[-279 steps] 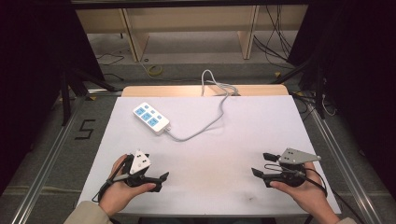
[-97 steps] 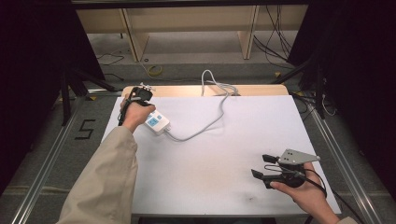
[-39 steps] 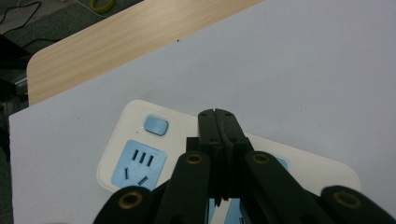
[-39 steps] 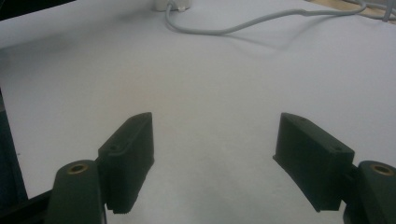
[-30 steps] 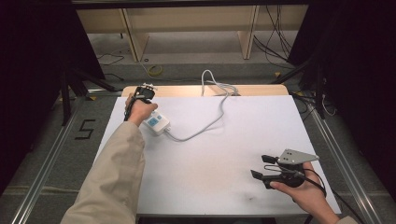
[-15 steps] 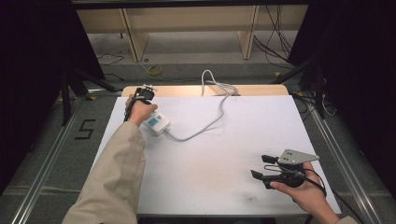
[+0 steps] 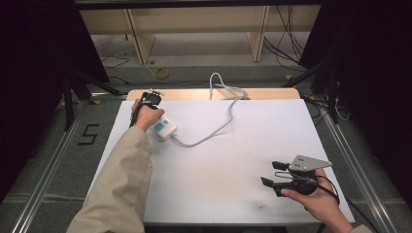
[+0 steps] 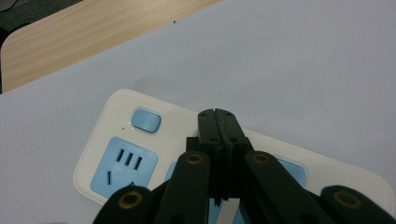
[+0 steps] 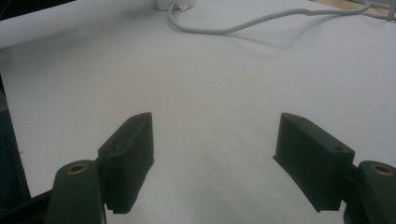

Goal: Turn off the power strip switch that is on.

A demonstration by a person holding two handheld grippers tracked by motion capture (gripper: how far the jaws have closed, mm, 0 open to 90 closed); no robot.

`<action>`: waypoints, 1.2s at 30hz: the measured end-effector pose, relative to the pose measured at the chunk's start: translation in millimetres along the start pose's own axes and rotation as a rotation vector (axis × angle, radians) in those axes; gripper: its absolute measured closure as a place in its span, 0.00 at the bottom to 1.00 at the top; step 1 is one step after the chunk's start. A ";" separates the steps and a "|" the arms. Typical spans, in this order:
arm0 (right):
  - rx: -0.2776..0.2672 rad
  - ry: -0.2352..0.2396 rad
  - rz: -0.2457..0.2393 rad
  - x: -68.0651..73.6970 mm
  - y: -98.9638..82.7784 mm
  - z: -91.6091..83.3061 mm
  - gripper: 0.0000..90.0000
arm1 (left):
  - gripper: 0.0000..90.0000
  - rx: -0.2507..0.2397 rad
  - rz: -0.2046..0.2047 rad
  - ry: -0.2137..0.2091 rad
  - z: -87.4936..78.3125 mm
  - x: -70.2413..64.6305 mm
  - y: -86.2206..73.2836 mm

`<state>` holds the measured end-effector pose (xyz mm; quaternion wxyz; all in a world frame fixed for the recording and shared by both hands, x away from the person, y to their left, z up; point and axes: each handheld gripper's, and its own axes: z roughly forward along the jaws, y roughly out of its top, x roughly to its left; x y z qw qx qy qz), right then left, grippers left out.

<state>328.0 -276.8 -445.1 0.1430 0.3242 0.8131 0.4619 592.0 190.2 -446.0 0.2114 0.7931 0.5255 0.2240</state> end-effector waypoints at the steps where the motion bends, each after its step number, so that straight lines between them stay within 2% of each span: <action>1: 0.000 0.000 0.000 0.0 0.0 0.0 0.31 | 1.00 0.000 0.000 0.001 0.3 0.0 0.0; 11: 0.002 0.002 -0.001 -0.1 -0.2 0.1 0.31 | 1.00 0.007 0.023 0.017 3.5 -3.6 0.6; 14: 0.003 0.002 -0.002 0.0 -0.2 -0.1 0.31 | 1.00 0.010 0.015 0.014 3.6 -2.9 1.1; 19: 0.002 0.003 -0.003 -0.3 -0.4 0.0 0.31 | 1.00 0.022 0.026 0.042 3.5 -1.6 0.6; 21: 0.005 0.003 -0.002 0.0 -0.3 0.1 0.31 | 1.00 0.022 0.002 0.031 3.0 0.9 -0.3; 24: 0.007 0.004 -0.004 0.4 -0.1 0.2 0.31 | 1.00 0.022 0.030 0.040 3.0 -0.6 -0.3; 28: 0.007 0.004 -0.005 0.1 -0.2 0.4 0.31 | 1.00 0.019 0.039 0.044 3.6 -2.8 0.7; 31: 0.006 0.004 -0.004 0.2 -0.2 0.2 0.31 | 1.00 0.016 0.027 0.047 4.0 -3.2 0.7; 36: 0.006 0.006 -0.007 0.3 -0.2 0.4 0.31 | 1.00 0.004 -0.002 0.028 3.8 -0.5 -0.9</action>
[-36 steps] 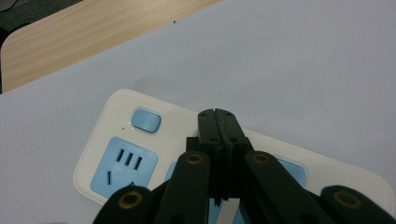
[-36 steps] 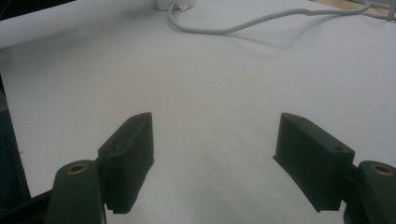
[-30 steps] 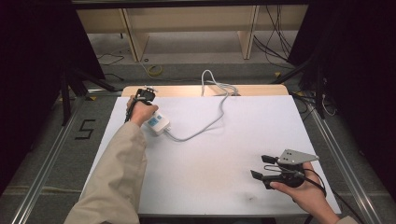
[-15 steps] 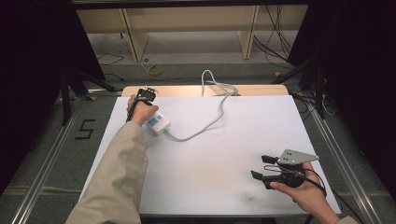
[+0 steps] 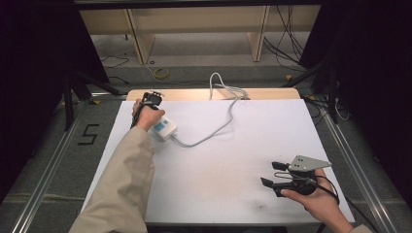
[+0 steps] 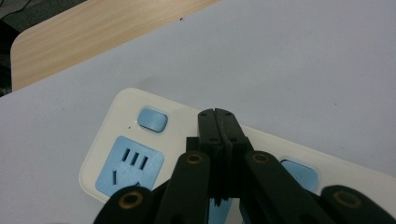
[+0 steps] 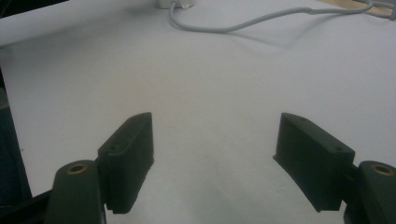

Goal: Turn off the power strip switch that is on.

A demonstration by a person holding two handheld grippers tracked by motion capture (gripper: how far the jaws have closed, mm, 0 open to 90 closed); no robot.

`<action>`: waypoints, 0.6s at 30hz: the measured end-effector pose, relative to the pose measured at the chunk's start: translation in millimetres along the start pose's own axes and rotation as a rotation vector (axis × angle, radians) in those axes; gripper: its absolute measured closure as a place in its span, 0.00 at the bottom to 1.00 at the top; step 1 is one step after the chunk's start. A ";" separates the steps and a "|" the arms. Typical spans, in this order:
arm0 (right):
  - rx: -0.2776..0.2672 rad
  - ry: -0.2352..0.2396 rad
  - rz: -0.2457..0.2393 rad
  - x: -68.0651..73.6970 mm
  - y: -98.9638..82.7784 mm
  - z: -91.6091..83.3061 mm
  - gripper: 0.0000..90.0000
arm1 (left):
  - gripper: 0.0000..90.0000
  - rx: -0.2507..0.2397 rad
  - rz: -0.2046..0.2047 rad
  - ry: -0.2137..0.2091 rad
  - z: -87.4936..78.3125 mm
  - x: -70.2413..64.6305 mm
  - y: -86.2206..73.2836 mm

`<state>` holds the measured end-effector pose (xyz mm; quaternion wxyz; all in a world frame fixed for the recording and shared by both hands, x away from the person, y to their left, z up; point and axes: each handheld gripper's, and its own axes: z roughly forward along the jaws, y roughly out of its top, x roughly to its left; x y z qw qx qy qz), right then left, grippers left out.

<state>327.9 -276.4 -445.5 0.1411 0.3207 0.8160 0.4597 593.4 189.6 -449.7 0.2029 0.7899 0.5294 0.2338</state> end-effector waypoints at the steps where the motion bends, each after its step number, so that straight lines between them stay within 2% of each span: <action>1: 0.001 0.001 0.000 0.0 0.1 0.0 0.31 | 1.00 0.000 0.000 -0.001 -0.1 0.3 -0.2; 3: 0.002 0.002 0.000 0.2 0.0 0.3 0.31 | 1.00 -0.002 -0.011 -0.003 0.0 0.4 -0.4; 7: 0.003 0.004 -0.001 0.3 0.2 0.7 0.31 | 1.00 0.005 0.009 0.004 -0.2 -1.1 -0.1; 18: 0.003 0.006 -0.004 0.6 0.1 0.6 0.31 | 1.00 0.008 0.003 0.001 0.9 -0.9 -0.6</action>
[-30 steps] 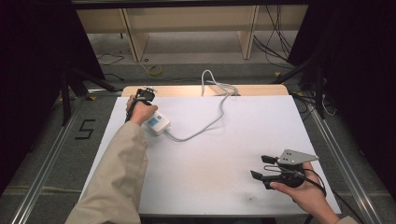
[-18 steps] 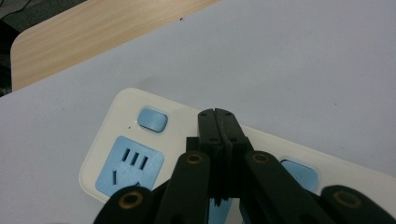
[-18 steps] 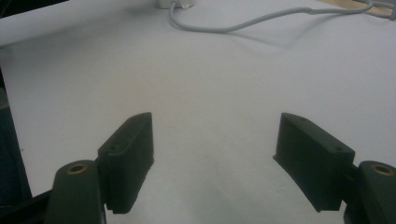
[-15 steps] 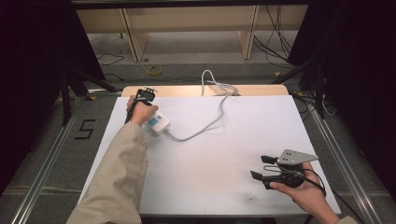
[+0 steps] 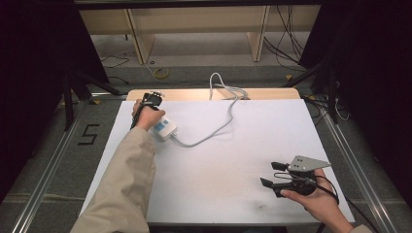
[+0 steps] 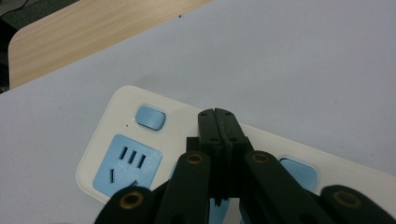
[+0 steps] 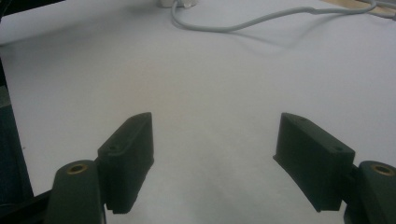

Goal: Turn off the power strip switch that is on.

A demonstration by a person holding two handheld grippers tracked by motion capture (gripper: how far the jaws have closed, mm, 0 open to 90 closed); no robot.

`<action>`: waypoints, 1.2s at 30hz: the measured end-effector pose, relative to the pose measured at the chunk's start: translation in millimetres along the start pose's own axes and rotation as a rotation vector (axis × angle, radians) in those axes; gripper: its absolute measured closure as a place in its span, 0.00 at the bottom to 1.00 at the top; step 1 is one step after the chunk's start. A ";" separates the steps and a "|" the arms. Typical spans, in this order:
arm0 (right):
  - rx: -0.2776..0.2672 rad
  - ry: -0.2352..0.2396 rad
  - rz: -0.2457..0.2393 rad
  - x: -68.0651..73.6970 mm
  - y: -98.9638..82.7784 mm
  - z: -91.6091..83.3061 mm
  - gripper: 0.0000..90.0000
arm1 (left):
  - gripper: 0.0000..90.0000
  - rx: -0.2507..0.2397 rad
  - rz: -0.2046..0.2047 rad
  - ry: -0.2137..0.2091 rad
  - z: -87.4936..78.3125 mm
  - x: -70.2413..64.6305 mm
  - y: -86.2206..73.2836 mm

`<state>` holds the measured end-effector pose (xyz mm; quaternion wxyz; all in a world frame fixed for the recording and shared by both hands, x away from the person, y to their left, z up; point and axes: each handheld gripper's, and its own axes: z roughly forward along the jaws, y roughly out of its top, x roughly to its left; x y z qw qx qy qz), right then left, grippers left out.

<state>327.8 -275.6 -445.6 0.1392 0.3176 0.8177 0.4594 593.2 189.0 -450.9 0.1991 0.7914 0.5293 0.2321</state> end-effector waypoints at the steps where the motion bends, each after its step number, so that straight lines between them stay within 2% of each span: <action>1: 0.000 0.000 0.000 0.0 0.0 0.0 0.31 | 1.00 -0.002 -0.002 -0.004 0.0 0.5 -0.2; 24: 0.001 -0.001 -0.004 0.5 0.1 -0.1 0.31 | 1.00 -0.001 0.005 0.014 -0.1 -1.9 -0.2; 30: 0.001 -0.002 -0.004 0.5 0.1 -0.4 0.31 | 1.00 -0.006 -0.002 0.002 -0.4 -0.1 -0.7; 32: 0.000 -0.001 -0.004 0.4 0.2 -0.5 0.31 | 1.00 -0.009 0.013 0.001 -0.4 -0.2 -1.0; 34: -0.002 -0.001 -0.004 0.6 0.2 -0.4 0.31 | 1.00 -0.014 0.004 -0.003 -0.2 0.2 -1.3; 36: -0.003 -0.003 -0.005 0.7 0.3 -0.5 0.31 | 1.00 -0.008 0.013 0.002 -0.4 -0.3 -0.9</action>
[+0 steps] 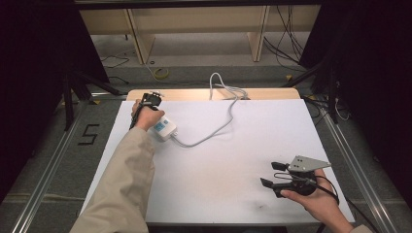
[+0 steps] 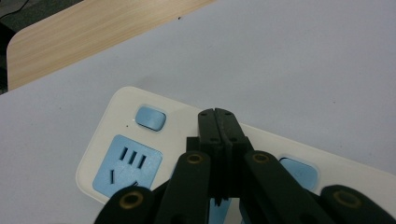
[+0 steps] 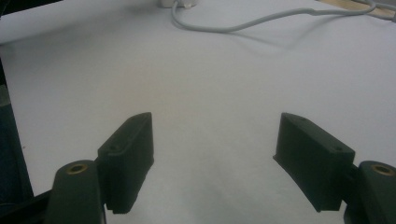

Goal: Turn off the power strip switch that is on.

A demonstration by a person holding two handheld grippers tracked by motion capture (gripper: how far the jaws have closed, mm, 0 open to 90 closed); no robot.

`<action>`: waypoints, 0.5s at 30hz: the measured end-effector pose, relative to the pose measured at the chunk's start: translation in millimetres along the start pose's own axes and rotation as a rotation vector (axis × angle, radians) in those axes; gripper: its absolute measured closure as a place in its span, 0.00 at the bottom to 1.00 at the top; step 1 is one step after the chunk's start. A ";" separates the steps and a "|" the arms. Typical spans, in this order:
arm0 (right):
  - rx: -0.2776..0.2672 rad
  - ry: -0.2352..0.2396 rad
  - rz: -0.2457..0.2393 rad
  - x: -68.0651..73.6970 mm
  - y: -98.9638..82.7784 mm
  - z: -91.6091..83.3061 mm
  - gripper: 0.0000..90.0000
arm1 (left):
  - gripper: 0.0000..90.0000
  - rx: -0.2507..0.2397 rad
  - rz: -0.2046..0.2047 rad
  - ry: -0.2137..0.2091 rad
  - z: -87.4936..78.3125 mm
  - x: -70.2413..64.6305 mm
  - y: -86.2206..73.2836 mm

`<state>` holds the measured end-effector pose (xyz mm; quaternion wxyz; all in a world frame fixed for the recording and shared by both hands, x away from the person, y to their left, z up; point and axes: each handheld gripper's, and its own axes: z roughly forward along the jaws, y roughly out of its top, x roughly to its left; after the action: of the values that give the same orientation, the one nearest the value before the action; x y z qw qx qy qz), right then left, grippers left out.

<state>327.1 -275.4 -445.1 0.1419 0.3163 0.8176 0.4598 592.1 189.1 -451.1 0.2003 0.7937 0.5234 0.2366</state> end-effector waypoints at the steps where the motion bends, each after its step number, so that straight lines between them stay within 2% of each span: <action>1: 0.000 0.000 -0.001 0.1 0.1 -0.1 0.31 | 1.00 0.002 0.006 0.003 -0.1 -0.3 0.2; 5: 0.003 -0.002 -0.003 -0.2 0.0 -0.9 0.31 | 1.00 -0.002 0.001 0.003 -0.1 -0.4 -0.1; 15: 0.001 -0.003 -0.001 0.1 0.2 -0.6 0.31 | 1.00 0.002 0.022 0.008 -0.3 -1.4 0.3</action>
<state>326.8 -275.6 -444.6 0.1430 0.3166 0.8177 0.4591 591.8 187.7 -450.9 0.1950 0.7986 0.5156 0.2415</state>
